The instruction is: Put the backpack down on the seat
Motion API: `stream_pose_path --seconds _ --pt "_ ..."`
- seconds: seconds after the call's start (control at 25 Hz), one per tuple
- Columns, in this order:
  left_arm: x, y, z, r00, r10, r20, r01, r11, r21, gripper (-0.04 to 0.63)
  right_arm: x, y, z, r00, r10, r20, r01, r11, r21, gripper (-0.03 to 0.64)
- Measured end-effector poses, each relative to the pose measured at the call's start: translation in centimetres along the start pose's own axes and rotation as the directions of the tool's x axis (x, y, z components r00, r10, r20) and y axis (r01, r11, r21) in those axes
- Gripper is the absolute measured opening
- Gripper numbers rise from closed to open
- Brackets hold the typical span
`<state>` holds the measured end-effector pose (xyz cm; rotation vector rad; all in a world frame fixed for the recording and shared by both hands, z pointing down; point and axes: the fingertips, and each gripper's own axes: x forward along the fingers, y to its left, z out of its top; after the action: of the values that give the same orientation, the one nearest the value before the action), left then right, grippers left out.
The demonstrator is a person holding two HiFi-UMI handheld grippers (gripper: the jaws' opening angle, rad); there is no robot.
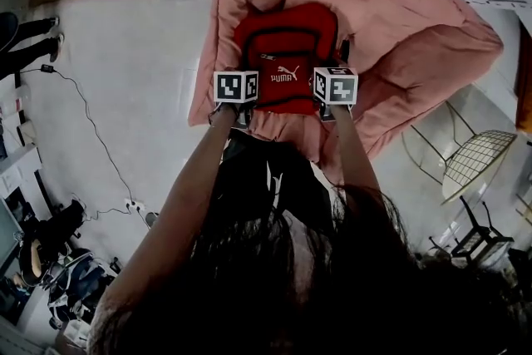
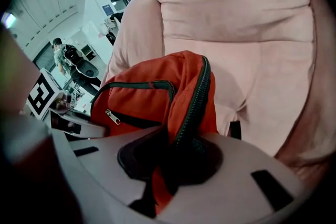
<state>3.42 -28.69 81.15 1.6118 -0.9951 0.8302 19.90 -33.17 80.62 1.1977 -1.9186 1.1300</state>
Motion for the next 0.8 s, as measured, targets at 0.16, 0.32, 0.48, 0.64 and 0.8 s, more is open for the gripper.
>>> stream_pose_path --seconds 0.16,0.32,0.48,0.64,0.8 --pt "-1.0 -0.3 -1.0 0.998 -0.056 -0.011 0.057 0.997 0.048 0.209 -1.1 0.2 -0.3 1.0 -0.014 0.005 0.014 1.0 0.015 0.097" --pt "-3.6 0.3 -1.1 0.997 -0.068 0.044 0.065 0.996 0.059 0.227 -2.8 0.9 -0.8 0.999 -0.031 0.012 0.03 0.999 0.015 0.235" --pt "-6.8 0.5 -1.2 0.991 -0.086 0.102 0.08 0.994 0.069 0.227 -5.4 0.4 -3.0 0.991 -0.134 0.003 0.134 0.991 -0.02 0.236" --pt "-10.5 0.3 -2.0 0.978 -0.14 0.154 0.133 0.99 0.05 0.227 -8.7 1.0 -5.4 0.984 -0.179 0.01 0.179 0.984 0.016 0.236" --pt "-14.7 -0.3 -3.3 0.957 -0.202 0.207 0.188 0.979 0.086 0.227 -13.0 4.6 -6.3 0.983 -0.151 0.102 0.142 0.985 0.097 0.236"
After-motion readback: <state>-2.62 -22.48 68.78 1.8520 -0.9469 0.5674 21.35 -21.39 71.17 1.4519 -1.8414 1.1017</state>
